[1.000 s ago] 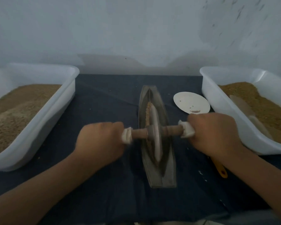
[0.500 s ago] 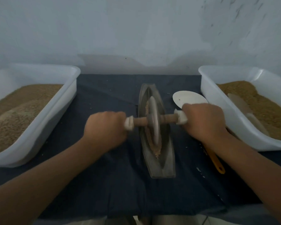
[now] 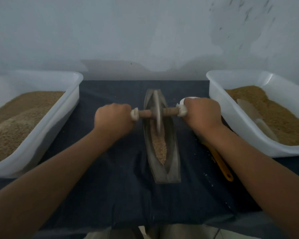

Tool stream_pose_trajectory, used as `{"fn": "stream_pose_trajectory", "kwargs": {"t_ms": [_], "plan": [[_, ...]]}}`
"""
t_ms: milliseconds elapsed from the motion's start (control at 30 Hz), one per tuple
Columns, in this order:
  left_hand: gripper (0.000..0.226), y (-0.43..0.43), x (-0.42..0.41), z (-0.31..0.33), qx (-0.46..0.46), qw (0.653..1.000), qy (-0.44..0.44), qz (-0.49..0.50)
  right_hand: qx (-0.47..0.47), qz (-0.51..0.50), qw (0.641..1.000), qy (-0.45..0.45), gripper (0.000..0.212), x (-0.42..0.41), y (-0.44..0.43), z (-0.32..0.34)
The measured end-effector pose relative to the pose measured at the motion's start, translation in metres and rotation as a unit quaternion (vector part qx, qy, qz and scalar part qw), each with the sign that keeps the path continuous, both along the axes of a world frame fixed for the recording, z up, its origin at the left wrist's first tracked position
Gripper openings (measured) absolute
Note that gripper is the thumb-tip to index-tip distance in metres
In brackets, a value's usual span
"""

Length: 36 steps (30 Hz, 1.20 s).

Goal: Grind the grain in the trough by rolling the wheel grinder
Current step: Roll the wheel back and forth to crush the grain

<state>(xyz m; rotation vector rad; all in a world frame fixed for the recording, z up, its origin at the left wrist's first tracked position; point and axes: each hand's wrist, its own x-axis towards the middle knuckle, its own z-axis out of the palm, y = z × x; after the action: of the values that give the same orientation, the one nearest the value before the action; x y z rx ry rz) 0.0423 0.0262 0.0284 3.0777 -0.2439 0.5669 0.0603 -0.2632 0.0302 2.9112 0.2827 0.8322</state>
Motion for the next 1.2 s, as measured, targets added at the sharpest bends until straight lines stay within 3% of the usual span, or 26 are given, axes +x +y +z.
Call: {"fn": "stream_pose_trajectory", "kwargs": {"t_ms": [167, 233, 333, 467, 600, 733, 900, 1000, 1200], "plan": [[0.039, 0.021, -0.077, -0.029, 0.011, 0.992, -0.092, -0.086, 0.022, 0.104, 0.993, -0.045, 0.039, -0.079, -0.03, -0.027], [0.041, 0.021, -0.072, -0.032, 0.011, 0.991, -0.097, -0.093, 0.023, 0.093, 0.994, -0.047, 0.037, -0.075, -0.03, -0.026], [0.043, 0.011, -0.028, -0.022, 0.003, 0.995, -0.079, -0.054, -0.011, 0.032, 0.998, -0.055, 0.042, -0.034, -0.008, -0.012], [0.044, 0.002, 0.013, -0.009, -0.03, 0.999, -0.039, -0.017, -0.021, 0.005, 1.0, -0.011, 0.031, 0.005, 0.003, 0.001], [0.043, 0.007, -0.026, -0.012, 0.018, 0.997, -0.063, -0.045, 0.002, 0.021, 0.999, -0.036, 0.049, -0.027, -0.002, -0.003], [0.051, 0.017, -0.071, -0.023, 0.021, 0.992, -0.087, -0.089, 0.009, 0.06, 0.998, -0.027, 0.039, -0.083, -0.026, -0.025], [0.043, 0.01, -0.017, -0.017, 0.002, 0.998, -0.056, -0.036, -0.027, 0.02, 0.999, -0.024, 0.039, -0.035, -0.007, -0.009], [0.039, 0.001, 0.021, -0.001, -0.003, 1.0, -0.01, 0.01, 0.008, 0.002, 0.999, 0.031, 0.033, 0.002, 0.006, 0.002], [0.035, 0.005, -0.024, -0.004, 0.035, 0.999, -0.012, -0.025, 0.053, 0.033, 0.994, 0.087, 0.044, -0.042, -0.007, -0.003]]}}
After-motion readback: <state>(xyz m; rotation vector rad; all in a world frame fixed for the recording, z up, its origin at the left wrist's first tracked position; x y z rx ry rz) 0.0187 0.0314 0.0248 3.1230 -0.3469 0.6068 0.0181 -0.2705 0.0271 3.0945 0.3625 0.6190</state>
